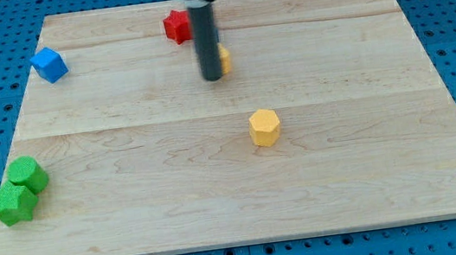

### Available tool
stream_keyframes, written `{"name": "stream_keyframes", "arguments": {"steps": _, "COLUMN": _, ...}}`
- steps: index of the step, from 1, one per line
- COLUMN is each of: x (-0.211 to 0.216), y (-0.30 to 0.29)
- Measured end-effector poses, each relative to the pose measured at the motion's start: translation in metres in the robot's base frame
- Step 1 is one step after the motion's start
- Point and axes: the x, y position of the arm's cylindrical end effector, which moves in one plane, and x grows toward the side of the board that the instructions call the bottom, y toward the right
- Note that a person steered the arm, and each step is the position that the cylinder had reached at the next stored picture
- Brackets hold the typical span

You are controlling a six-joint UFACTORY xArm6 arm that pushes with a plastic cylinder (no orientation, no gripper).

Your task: Move heart to the right of triangle

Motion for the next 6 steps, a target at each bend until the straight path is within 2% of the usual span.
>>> {"name": "stream_keyframes", "arguments": {"steps": 2, "x": -0.022, "y": 0.101}}
{"name": "stream_keyframes", "arguments": {"steps": 3, "x": -0.011, "y": 0.025}}
{"name": "stream_keyframes", "arguments": {"steps": 4, "x": -0.015, "y": -0.008}}
{"name": "stream_keyframes", "arguments": {"steps": 5, "x": -0.008, "y": -0.007}}
{"name": "stream_keyframes", "arguments": {"steps": 6, "x": -0.015, "y": -0.037}}
